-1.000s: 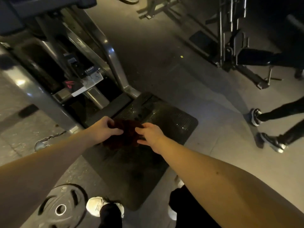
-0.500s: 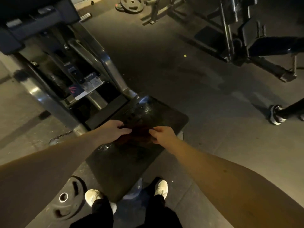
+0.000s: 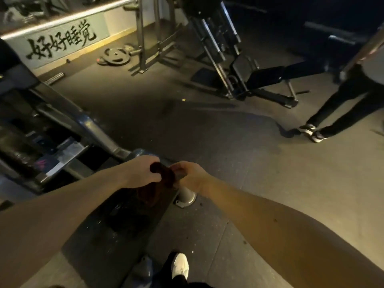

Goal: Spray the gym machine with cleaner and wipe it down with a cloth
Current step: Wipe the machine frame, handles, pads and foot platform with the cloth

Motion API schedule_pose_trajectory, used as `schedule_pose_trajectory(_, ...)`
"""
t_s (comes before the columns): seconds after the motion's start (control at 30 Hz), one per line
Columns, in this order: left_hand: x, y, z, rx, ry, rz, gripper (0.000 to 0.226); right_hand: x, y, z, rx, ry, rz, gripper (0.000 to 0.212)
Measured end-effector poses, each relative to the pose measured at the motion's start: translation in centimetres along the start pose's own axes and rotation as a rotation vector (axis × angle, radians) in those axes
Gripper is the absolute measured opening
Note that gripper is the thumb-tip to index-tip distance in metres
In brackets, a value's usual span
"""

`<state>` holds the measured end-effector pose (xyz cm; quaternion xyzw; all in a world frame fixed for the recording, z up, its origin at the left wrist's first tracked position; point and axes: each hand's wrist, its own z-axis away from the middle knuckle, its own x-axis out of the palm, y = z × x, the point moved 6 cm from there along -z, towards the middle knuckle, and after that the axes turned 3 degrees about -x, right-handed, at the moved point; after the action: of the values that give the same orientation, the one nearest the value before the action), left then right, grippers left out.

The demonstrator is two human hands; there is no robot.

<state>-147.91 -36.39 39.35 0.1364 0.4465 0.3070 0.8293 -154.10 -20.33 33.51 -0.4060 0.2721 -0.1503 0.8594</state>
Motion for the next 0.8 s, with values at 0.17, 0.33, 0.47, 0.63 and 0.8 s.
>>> schedule_pose_trajectory(0.17, 0.9, 5.4, 0.7, 0.123, 0.093, -0.203, 0.012, -1.7, 0.6, 5.8, -0.009, 0.074, -0.014, 0.037)
schedule_pose_trajectory(0.33, 3.2, 8.8, 0.9, 0.173, 0.13, -0.072, 0.024, -5.0, 2.7, 10.7, 0.029, 0.184, -0.234, 0.017)
schedule_pose_trajectory(0.47, 5.5, 11.7, -0.5, 0.19, 0.102, 0.01, 0.036, -9.1, 4.5, 12.8, 0.053, 0.212, -0.354, 0.017)
schedule_pose_trajectory(0.63, 9.1, 15.4, -5.6, 0.018, 0.214, 0.206, 0.074, -16.4, 8.5, 13.0, 0.084, 0.218, -0.514, 0.012)
schedule_pose_trajectory(0.8, 14.2, 20.2, -12.5, -0.333, 0.178, 0.444, 0.028, -25.8, 11.8, 11.6, 0.059, 0.223, -0.551, 0.019)
